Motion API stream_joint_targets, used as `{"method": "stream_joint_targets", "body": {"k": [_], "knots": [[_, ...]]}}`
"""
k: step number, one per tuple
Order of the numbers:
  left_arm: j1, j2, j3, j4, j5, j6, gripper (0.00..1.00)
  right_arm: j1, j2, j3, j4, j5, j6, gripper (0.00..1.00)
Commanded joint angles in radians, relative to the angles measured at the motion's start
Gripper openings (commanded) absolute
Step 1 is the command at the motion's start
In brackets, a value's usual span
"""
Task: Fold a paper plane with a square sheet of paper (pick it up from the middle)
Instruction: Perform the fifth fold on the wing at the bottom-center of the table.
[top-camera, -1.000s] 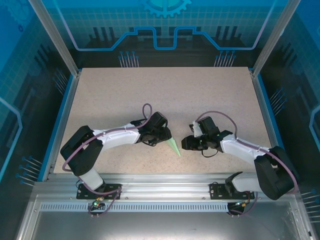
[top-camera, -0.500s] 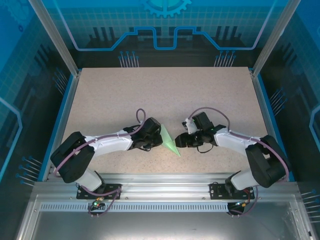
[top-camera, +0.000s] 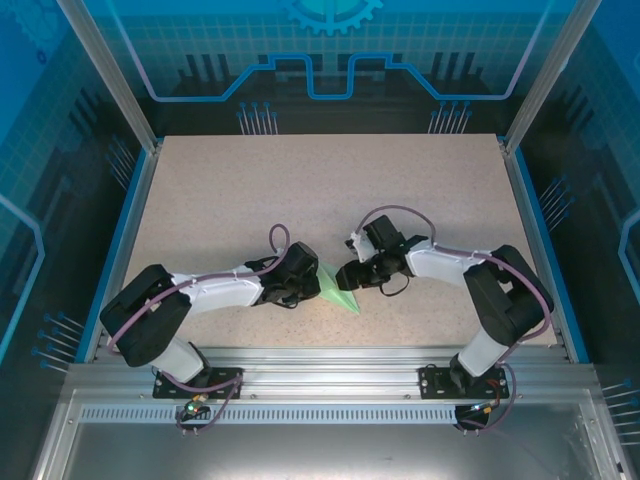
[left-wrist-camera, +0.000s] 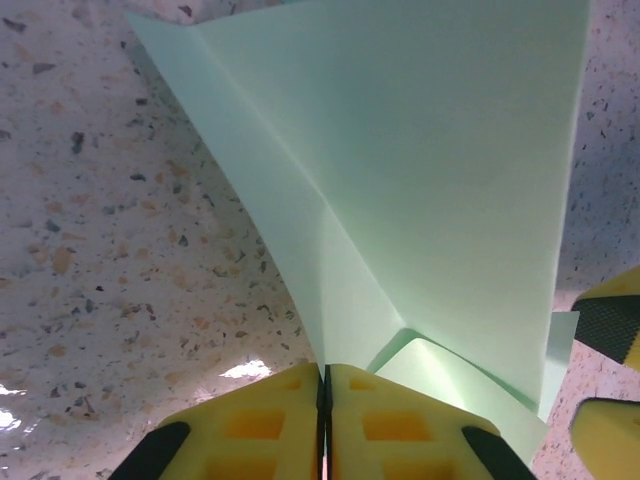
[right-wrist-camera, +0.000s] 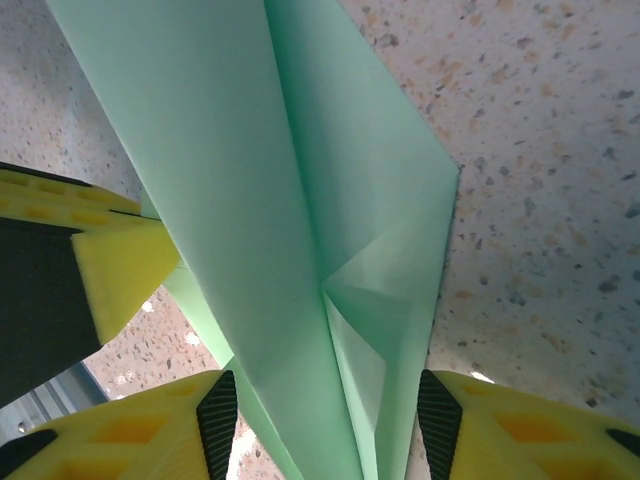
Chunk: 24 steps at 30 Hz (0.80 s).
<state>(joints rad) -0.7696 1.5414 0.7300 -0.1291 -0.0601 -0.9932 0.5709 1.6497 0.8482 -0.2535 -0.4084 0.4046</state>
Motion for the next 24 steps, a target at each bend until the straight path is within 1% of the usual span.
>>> {"method": "stream_joint_targets", "body": {"k": [1,5,8,12,17,19,24], "knots": [[-0.006,-0.030,-0.010,0.002,-0.017,0.011,0.12,0.025,0.017,0.026,-0.043,-0.014,-0.024,0.51],[-0.006,-0.032,-0.007,0.000,-0.022,0.013,0.13,0.044,-0.044,0.008,-0.030,-0.021,-0.027,0.50],[-0.006,-0.029,-0.010,0.006,-0.024,0.013,0.13,0.066,-0.052,0.009,-0.048,-0.020,-0.046,0.49],[-0.006,-0.015,-0.006,0.016,-0.016,0.013,0.13,0.100,-0.035,0.017,-0.072,0.029,-0.059,0.48],[-0.004,-0.014,-0.007,0.020,-0.016,0.010,0.13,0.127,-0.002,0.025,-0.085,0.064,-0.062,0.43],[-0.005,-0.015,-0.010,0.021,-0.014,0.009,0.13,0.139,0.007,0.056,-0.100,0.101,-0.064,0.40],[-0.005,-0.015,-0.015,0.020,-0.016,0.010,0.13,0.165,0.031,0.081,-0.135,0.187,-0.069,0.39]]}}
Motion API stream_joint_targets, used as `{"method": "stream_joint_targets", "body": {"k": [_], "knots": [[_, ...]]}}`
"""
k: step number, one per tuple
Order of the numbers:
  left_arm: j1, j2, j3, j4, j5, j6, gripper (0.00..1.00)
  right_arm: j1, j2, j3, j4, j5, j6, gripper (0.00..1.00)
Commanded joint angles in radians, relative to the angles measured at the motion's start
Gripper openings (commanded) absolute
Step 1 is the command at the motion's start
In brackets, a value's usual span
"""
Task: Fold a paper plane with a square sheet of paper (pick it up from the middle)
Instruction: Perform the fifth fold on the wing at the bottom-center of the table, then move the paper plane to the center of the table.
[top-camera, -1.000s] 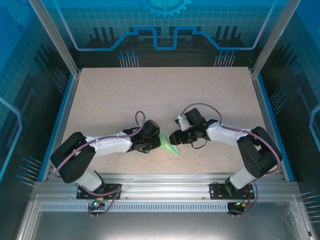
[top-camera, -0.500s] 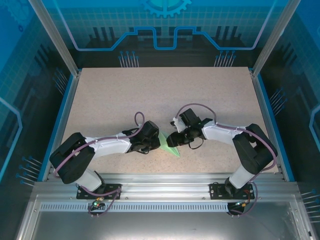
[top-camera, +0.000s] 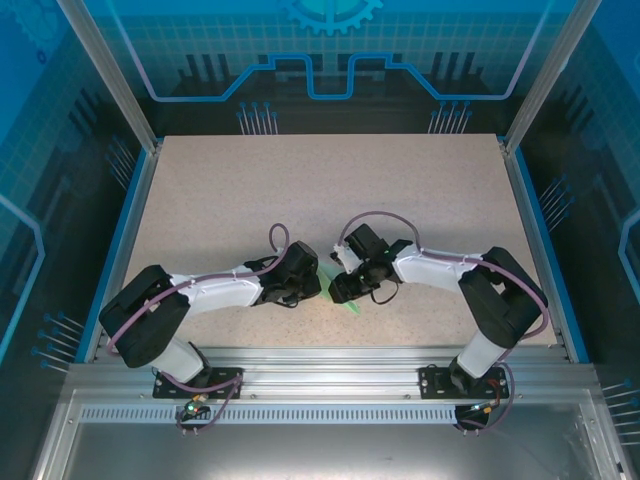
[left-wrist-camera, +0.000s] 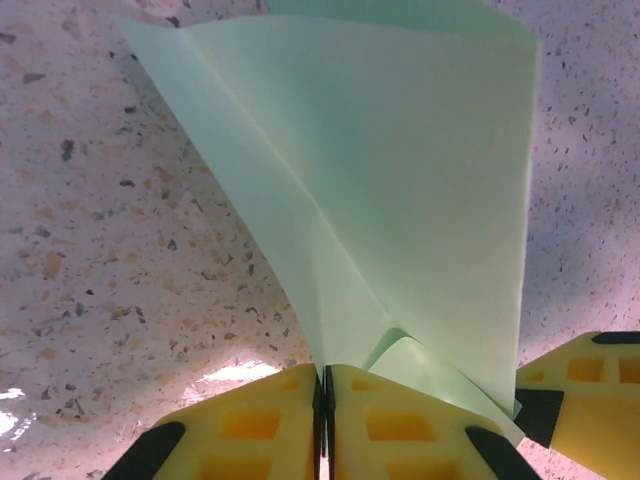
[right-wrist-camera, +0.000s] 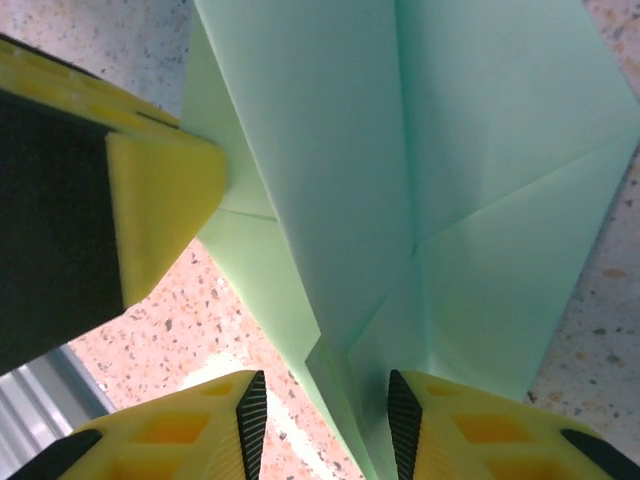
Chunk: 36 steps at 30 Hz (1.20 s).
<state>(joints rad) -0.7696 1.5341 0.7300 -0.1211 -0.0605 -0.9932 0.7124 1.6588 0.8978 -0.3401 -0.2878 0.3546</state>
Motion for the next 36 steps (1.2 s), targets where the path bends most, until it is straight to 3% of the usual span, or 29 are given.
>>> {"method": "stream_joint_targets", "body": {"k": [1,5,23,29,36], "knots": [[-0.004,-0.008,-0.016,0.012,-0.014,0.009,0.13,0.029,0.027,0.038,-0.057,0.086,-0.020,0.39],[-0.006,-0.008,-0.018,0.014,-0.015,0.008,0.13,0.045,0.043,0.057,-0.081,0.148,-0.017,0.39],[-0.005,-0.013,-0.030,0.023,-0.014,0.006,0.17,0.130,0.136,0.163,-0.197,0.336,-0.021,0.17],[-0.005,-0.068,-0.048,0.026,-0.021,0.005,0.27,0.151,0.169,0.194,-0.236,0.401,0.004,0.11],[-0.006,-0.245,-0.119,-0.044,-0.134,-0.013,0.45,0.148,0.072,0.228,-0.310,0.499,0.068,0.06]]}}
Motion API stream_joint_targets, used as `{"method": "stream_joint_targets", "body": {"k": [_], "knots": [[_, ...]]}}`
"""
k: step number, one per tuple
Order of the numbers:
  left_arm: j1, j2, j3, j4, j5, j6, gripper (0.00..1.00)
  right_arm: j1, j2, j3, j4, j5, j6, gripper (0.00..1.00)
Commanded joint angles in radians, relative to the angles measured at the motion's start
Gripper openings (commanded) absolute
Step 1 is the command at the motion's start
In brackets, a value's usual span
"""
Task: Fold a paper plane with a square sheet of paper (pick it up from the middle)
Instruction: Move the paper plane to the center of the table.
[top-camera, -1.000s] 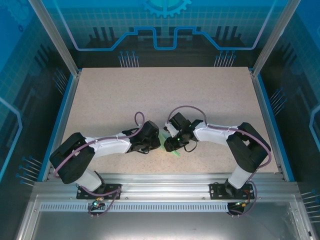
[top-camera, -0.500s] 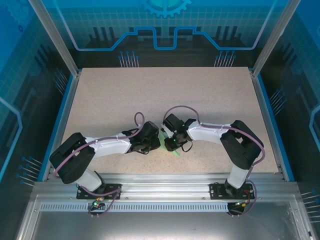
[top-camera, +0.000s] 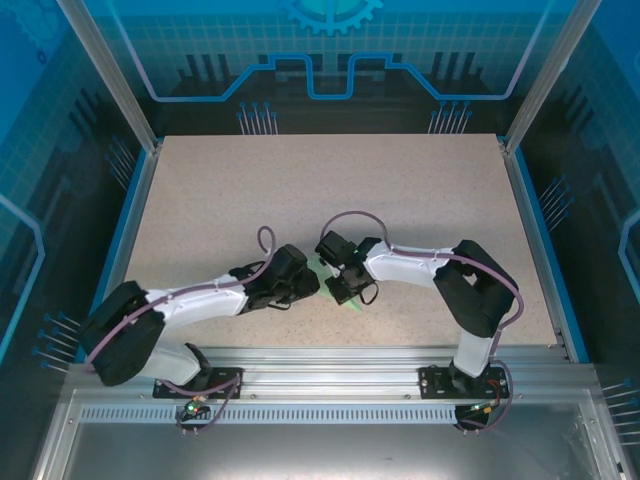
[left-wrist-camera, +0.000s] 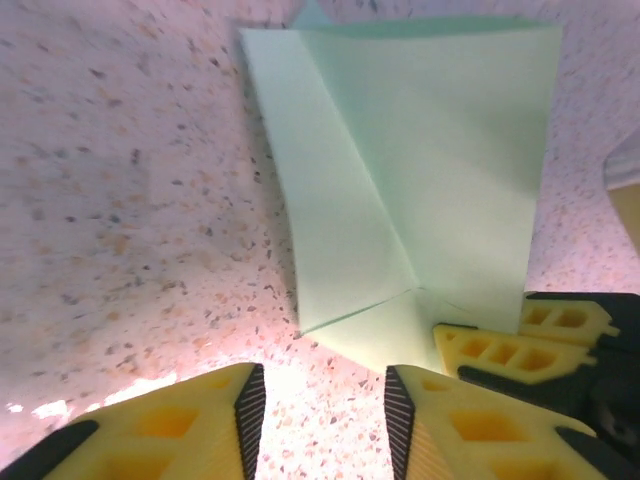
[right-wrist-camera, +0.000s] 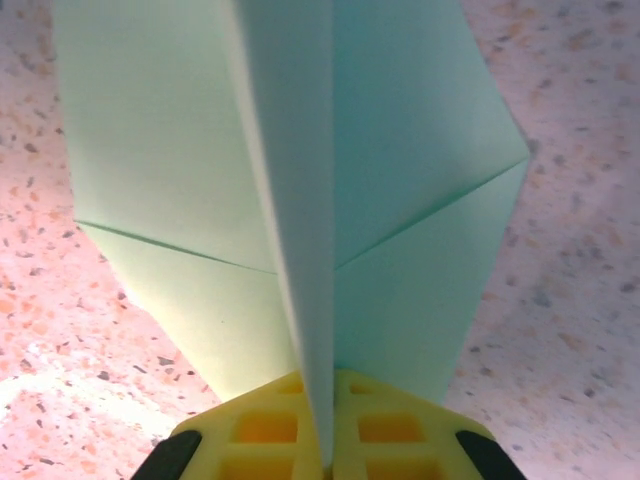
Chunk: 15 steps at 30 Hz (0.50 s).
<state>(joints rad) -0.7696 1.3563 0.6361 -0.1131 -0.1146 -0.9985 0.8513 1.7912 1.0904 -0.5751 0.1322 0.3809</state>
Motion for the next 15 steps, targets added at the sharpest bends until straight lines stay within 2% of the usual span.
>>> {"method": "stream_joint_targets", "body": {"k": [1,8,15], "knots": [[-0.005,-0.093,-0.031,-0.074,-0.100,-0.006,0.47,0.004,-0.079,0.044,-0.090,0.100,0.053,0.06],[-0.002,-0.194,-0.045,-0.165,-0.167,0.018,0.54,-0.101,-0.110,0.102,-0.185,0.176,0.220,0.10],[0.015,-0.197,-0.048,-0.168,-0.150,0.037,0.57,-0.149,0.017,0.156,-0.157,0.104,0.310,0.12]]}}
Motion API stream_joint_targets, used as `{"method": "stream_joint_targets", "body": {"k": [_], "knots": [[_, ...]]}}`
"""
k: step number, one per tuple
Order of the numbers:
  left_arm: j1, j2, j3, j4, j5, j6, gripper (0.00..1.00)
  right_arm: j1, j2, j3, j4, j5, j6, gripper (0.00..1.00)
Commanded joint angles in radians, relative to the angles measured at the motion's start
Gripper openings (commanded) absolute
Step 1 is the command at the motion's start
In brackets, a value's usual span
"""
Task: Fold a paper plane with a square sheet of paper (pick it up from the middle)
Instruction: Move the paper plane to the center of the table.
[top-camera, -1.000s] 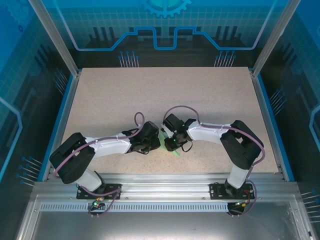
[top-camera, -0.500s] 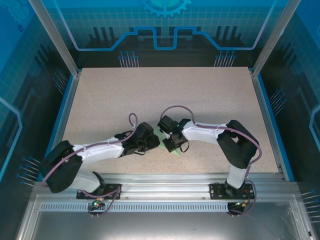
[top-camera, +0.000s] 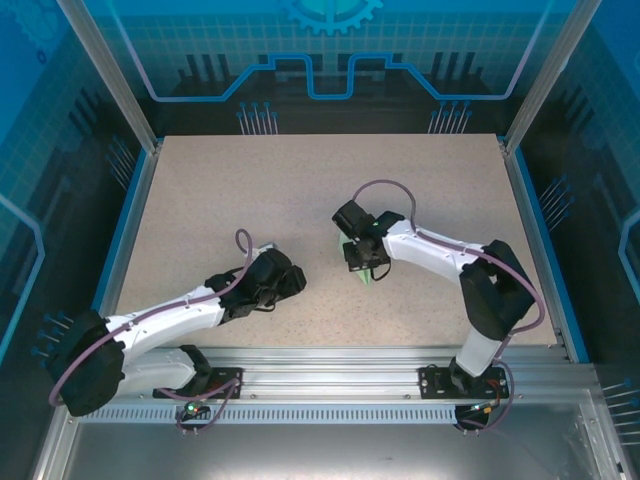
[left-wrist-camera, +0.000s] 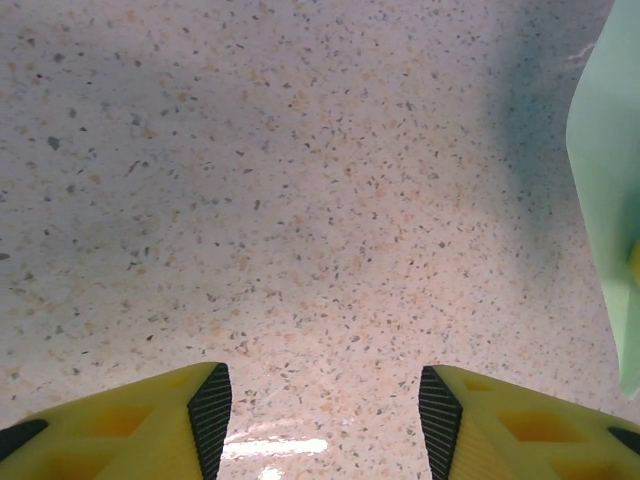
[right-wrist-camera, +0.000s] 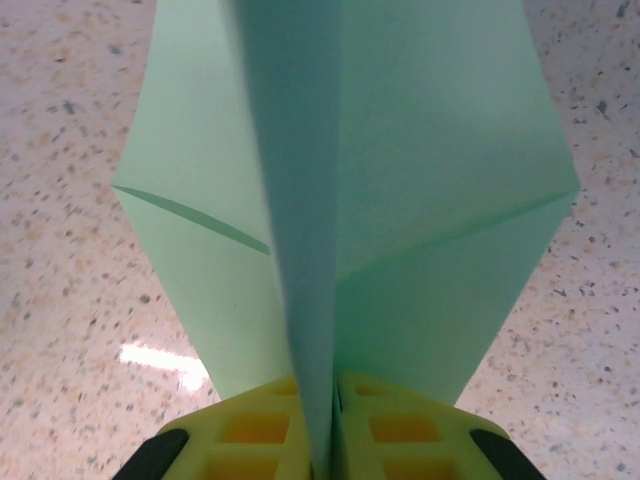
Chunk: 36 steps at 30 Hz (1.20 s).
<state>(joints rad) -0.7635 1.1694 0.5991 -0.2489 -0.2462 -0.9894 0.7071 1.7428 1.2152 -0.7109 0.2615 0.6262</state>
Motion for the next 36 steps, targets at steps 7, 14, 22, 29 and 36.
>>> {"method": "stream_joint_targets", "body": {"k": [7,14,22,29,36], "knots": [[0.015,0.005,-0.007,-0.026,-0.004,0.031,0.58,-0.026,0.196,0.092,0.002,-0.072,0.066,0.11],[0.017,0.007,-0.013,-0.027,-0.007,0.031,0.60,-0.028,0.243,0.093,0.010,-0.094,0.064,0.14],[0.018,0.018,-0.007,-0.021,-0.001,0.035,0.60,-0.034,0.177,0.103,-0.006,-0.076,0.055,0.09],[0.019,0.005,-0.022,-0.019,-0.013,0.034,0.62,-0.051,0.228,0.071,0.045,-0.121,0.068,0.09],[0.020,-0.011,-0.032,-0.026,-0.025,0.041,0.63,-0.046,0.183,0.069,0.028,-0.123,0.063,0.14]]}}
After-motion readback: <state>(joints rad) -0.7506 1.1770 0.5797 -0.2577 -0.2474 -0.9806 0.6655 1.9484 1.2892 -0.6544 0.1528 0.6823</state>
